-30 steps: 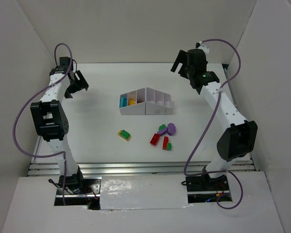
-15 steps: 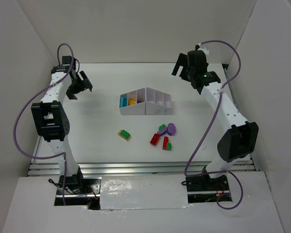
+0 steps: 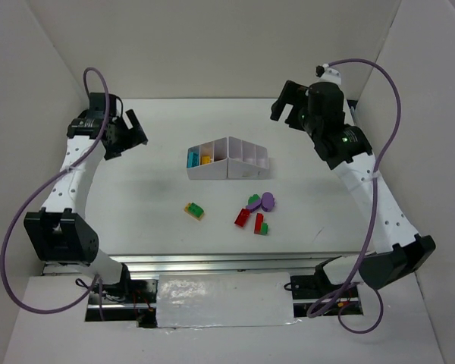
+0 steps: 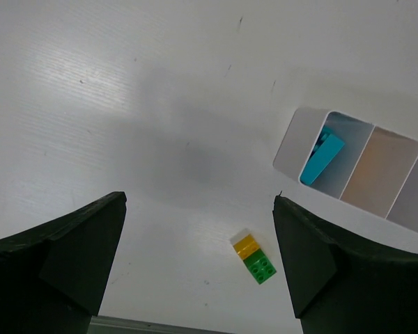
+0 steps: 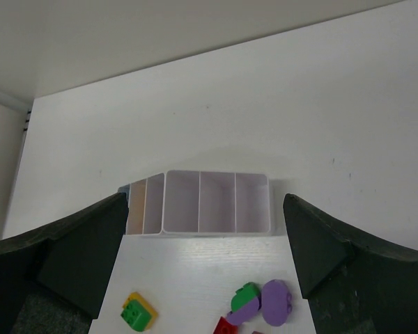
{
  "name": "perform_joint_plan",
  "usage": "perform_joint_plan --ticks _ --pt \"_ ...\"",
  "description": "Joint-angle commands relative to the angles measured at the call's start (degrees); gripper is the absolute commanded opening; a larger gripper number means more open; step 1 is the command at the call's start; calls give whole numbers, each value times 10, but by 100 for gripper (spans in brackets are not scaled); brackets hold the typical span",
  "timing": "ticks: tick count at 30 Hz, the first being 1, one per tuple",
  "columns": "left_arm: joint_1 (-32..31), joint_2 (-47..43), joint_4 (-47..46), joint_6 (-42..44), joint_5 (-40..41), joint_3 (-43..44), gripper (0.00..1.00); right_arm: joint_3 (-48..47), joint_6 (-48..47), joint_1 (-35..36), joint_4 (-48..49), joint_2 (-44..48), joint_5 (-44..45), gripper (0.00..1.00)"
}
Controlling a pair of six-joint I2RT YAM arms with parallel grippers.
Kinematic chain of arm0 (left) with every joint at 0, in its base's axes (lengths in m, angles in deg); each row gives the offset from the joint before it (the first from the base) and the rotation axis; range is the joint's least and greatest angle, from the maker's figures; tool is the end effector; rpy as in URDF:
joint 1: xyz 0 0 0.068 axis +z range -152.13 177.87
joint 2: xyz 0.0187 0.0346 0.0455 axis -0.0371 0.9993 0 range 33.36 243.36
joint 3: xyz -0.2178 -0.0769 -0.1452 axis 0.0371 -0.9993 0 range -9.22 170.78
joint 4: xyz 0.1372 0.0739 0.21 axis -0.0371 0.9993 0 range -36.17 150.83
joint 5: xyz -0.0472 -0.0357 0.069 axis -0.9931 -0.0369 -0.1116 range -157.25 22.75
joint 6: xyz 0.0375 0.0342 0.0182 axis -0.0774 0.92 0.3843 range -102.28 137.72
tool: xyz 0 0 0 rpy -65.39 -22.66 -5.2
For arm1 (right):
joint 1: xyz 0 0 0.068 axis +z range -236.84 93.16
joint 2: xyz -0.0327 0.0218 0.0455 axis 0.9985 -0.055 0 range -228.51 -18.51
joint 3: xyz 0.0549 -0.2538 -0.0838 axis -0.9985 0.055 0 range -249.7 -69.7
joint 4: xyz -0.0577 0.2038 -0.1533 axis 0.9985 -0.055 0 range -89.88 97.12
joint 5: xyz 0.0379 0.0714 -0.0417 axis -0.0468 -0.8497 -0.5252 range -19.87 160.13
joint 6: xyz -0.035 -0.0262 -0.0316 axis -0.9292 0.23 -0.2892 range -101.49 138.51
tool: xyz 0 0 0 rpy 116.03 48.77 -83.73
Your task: Sort the legos into containers by color
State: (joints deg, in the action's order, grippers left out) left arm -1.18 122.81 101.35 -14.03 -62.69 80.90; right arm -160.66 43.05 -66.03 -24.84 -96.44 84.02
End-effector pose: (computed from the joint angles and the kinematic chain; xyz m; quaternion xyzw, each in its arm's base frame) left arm 0.3365 0.0083 0.3605 -0.2756 0.8875 -0.0619 0.3640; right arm 0.2766 0.0960 0.4502 0.0965 0.8051 0.1317 0.5702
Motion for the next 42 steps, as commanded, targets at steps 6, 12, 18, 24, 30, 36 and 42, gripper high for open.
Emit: perform_joint_plan --ticks 6,12,18,24,30,36,42 --pt "-28 -131 -22 33 26 -100 99 17 15 37 -90 75 7 99" --pt "-145 -170 -86 76 9 -119 99 131 72 95 -77 148 22 100" --pt "-272 -93 -133 57 26 -65 99 307 112 114 -18 312 39 100" --pt "-351 16 -80 31 84 14 99 322 102 115 -55 357 53 100" --pt "-358 -2 -98 17 106 -17 100 337 81 116 -50 389 35 100" --pt "-358 4 -114 34 66 -20 100 344 61 116 -25 389 30 100" --pt "-358 -15 -162 40 33 -79 100 367 62 116 -2 383 35 100"
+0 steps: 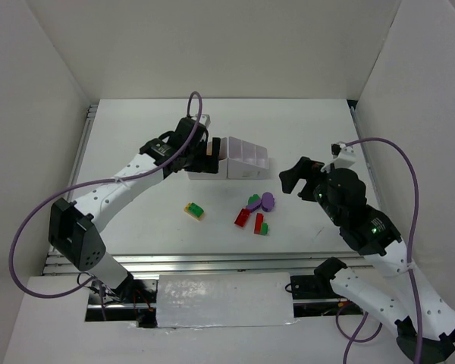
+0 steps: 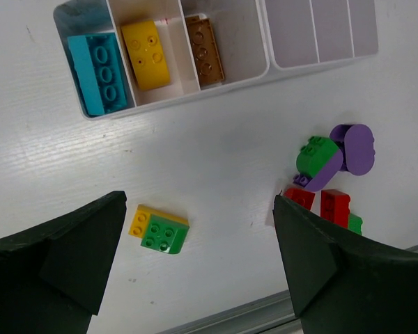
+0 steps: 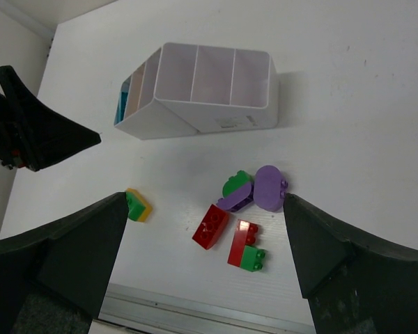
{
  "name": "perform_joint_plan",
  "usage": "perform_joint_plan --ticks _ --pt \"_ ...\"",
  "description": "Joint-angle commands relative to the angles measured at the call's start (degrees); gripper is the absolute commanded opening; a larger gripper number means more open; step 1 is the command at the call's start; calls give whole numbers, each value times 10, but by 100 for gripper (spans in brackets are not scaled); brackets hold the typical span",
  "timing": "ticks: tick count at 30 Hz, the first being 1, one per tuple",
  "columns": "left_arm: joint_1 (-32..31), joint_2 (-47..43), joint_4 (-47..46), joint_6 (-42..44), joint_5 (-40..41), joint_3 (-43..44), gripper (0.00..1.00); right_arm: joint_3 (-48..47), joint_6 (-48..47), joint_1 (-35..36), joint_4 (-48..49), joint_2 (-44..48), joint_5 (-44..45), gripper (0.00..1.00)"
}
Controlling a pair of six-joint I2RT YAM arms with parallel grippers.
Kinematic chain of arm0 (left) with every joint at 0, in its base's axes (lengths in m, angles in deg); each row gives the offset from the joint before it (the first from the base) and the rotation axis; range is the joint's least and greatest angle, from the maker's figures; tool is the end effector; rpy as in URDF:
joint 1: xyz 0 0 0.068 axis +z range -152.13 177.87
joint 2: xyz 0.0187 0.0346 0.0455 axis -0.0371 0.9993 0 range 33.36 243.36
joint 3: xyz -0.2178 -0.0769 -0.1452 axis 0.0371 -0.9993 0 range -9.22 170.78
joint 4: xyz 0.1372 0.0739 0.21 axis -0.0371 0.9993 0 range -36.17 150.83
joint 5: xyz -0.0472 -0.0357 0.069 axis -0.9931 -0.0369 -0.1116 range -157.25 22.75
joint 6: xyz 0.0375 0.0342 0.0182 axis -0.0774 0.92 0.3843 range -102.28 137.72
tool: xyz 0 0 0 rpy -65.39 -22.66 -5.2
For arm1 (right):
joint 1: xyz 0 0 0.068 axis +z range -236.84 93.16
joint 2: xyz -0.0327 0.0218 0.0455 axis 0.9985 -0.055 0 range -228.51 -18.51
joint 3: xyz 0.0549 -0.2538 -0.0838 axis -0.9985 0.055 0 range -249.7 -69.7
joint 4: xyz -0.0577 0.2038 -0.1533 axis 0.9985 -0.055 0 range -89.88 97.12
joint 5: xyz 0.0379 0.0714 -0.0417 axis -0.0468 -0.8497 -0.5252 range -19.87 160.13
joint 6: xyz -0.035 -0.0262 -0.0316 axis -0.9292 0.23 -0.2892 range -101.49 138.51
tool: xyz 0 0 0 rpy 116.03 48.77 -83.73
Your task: Sort the legos into containers by color
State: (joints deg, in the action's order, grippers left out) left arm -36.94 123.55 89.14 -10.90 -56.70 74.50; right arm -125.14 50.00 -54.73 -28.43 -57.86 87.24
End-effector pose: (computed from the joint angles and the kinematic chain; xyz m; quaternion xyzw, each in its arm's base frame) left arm 0.2929 -0.1958 0.3369 0.0116 0.9096 -0.1425 0.3901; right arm 0.1212 0.0636 0.3705 0.0815 0.8079 0.1977 0.5492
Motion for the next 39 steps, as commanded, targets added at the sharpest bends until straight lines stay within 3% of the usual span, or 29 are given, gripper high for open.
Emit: perform_joint_plan --ticks 1,17,22,26,31,35,39 --pt "-1 -20 -38 6 -32 -18 100 15 -5 2 34 -2 3 100" --pt "-9 -14 -24 -8 25 0 99 24 -18 3 26 -11 -15 100" --pt "-4 -70 15 -54 130 -8 100 35 -47 7 49 -55 -126 100" --pt "27 -138 37 -94 176 -43 99 25 -74 79 74 -132 -131 99" --pt "135 -224 70 -128 173 -107 100 -20 -124 165 133 -284 -168 99" --pt "170 -282 70 -113 189 -166 100 -106 -163 226 133 -432 -89 99" --pt "180 -329 58 -84 198 -219 99 -226 -193 231 112 -598 -104 92"
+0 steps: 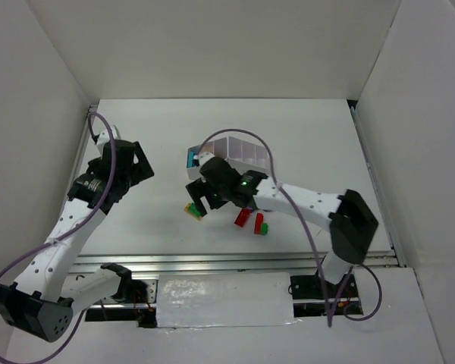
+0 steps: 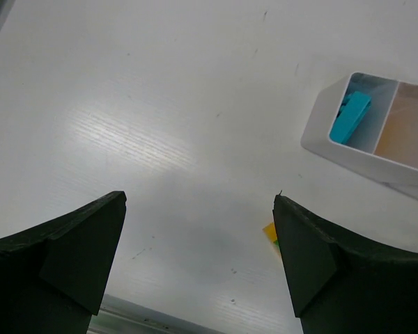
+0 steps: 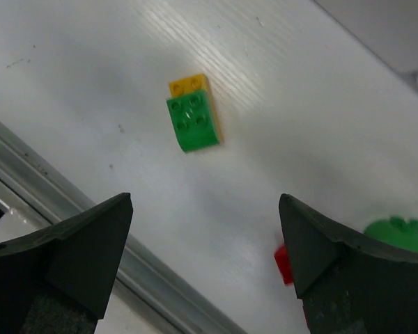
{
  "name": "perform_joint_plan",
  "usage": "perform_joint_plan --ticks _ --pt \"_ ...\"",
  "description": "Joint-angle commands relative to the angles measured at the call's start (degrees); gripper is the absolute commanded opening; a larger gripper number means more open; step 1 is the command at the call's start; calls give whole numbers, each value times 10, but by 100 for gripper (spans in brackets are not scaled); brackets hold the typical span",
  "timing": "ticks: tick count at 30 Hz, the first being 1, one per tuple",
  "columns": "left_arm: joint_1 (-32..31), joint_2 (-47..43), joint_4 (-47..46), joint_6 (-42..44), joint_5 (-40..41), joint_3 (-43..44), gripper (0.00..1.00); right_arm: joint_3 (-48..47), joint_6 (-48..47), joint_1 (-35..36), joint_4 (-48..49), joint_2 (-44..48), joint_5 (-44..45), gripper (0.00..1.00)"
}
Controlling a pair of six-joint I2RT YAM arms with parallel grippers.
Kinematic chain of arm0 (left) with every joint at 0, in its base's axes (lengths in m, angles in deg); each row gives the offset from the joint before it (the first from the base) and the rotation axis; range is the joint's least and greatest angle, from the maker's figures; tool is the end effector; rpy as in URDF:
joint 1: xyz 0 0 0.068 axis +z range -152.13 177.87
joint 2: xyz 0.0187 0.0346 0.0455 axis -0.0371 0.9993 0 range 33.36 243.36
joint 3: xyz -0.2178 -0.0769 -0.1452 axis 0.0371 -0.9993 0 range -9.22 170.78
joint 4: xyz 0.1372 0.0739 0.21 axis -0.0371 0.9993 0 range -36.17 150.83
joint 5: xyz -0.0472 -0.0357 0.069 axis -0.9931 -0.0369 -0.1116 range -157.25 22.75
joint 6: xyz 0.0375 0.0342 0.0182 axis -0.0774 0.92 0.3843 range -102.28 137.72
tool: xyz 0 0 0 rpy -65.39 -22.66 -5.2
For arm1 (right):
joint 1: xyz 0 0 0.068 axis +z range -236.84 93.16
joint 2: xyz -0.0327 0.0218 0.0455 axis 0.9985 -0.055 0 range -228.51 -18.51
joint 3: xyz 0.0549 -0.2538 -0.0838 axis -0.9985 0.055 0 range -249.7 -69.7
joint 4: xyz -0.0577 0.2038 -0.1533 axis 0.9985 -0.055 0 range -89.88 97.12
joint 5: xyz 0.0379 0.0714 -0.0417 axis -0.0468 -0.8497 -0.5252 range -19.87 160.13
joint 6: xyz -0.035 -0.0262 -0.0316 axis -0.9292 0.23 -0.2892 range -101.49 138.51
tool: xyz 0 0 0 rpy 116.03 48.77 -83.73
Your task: Sort the legos into containers by color
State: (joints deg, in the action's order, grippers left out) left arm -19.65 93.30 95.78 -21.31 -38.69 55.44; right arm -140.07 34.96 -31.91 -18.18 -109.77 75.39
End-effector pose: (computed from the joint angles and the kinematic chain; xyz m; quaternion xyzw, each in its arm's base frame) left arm 0.2061 -0.0473 0.3583 -0.2697 0.8325 -0.0094 0.4839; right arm 0.2049 0.2862 0.2672 -0.2893 0.8807 0.1829 0.3274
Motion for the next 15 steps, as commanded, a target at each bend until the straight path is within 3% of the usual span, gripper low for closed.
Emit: perform_joint_plan --ticks 1,6,11,15 --pt "7 -36 -18 28 15 -43 100 -99 -48 3 2 -103 12 91" --pt "9 -76 -42 31 14 -80 100 -182 -77 6 -22 -203 -32 84" --pt "13 -76 -31 26 24 -72 100 -188 -81 9 -16 -230 -49 80" --pt "15 -78 -40 23 2 -79 99 -177 -82 18 -3 -247 -50 70"
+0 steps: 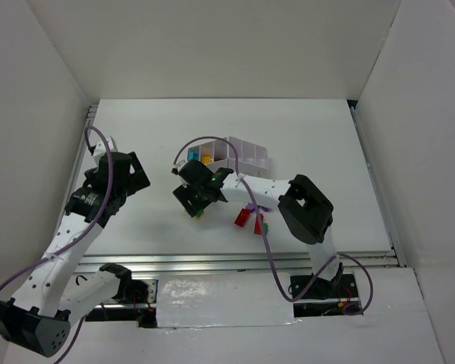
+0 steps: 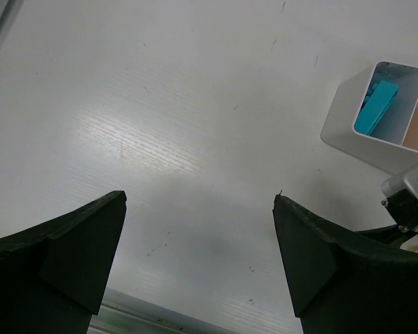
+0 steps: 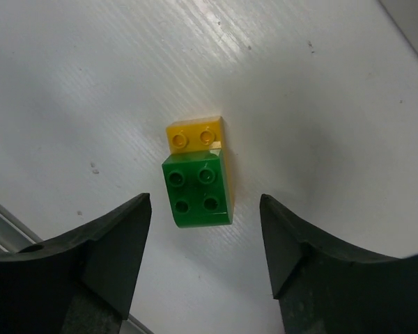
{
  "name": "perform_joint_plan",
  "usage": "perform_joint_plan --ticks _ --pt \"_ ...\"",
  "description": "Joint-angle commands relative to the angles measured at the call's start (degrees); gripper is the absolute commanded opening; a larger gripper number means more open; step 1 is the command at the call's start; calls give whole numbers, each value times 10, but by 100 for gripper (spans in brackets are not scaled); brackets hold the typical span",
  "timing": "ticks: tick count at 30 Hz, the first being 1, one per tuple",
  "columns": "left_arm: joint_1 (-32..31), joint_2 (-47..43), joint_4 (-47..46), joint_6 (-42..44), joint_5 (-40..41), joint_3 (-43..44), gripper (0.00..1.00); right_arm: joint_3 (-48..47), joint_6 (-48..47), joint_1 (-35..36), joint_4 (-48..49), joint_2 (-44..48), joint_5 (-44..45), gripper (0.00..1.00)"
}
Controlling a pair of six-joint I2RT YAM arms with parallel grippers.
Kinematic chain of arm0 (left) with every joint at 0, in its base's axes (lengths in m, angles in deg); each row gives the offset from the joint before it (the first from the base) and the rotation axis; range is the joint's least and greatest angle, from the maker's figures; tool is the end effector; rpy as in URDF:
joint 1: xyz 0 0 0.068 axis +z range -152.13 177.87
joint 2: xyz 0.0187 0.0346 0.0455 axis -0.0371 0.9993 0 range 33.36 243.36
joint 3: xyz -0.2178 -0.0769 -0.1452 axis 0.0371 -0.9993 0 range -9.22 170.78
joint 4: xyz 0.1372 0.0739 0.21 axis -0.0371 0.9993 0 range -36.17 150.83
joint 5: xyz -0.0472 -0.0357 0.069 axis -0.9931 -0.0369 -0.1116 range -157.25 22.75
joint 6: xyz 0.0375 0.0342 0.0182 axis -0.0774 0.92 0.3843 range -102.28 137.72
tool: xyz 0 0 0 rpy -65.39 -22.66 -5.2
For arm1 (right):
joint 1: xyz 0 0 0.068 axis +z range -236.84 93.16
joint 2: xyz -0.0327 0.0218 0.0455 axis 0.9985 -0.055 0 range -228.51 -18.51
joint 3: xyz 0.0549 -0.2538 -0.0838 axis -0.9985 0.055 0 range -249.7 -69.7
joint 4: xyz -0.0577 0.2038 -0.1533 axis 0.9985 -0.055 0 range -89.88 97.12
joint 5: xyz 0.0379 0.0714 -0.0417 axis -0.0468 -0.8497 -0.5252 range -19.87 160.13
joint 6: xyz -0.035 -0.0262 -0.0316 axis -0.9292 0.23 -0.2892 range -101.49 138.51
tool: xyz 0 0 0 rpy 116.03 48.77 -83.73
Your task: Sort the legos into containers by color
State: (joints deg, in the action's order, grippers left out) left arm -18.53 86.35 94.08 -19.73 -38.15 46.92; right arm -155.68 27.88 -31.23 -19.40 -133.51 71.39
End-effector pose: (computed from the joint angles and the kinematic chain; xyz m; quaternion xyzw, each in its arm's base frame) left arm 0.1835 -0.0360 0.3343 -0.2683 0.8316 0.0053 0.4862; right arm 0.2475 0.3602 0.1960 -0.3721 0.8796 0.1502 0.2554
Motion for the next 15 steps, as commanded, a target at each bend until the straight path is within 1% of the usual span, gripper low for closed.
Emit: perform_joint_plan --ticks 1,2,3,5,6,11,12,13,14,15 --pt "5 -10 -23 6 -5 6 100 -21 -12 13 9 -14 -10 68" --pt "6 -10 -23 8 -7 6 100 -23 -15 13 8 -18 -10 65" --pt "6 -11 -24 8 -8 6 100 -24 -15 13 6 -26 -10 60" --pt "7 -12 -25 11 -9 5 99 -24 -14 16 9 -29 -7 59" --pt "8 -13 -25 12 -10 5 99 -23 -13 16 9 -29 -6 56" --pt "8 -11 -25 14 -16 5 100 -24 -8 16 11 -29 1 57" --pt "8 -12 -25 14 -17 5 99 -23 -7 16 12 -29 1 51" --pt "7 -11 -26 15 -18 5 100 -22 -3 16 13 -28 4 42" --pt "8 -11 -26 17 -19 5 99 -20 -1 16 14 -23 9 25" --pt "8 -11 -27 17 -21 5 100 -18 2 17 15 -20 14 19"
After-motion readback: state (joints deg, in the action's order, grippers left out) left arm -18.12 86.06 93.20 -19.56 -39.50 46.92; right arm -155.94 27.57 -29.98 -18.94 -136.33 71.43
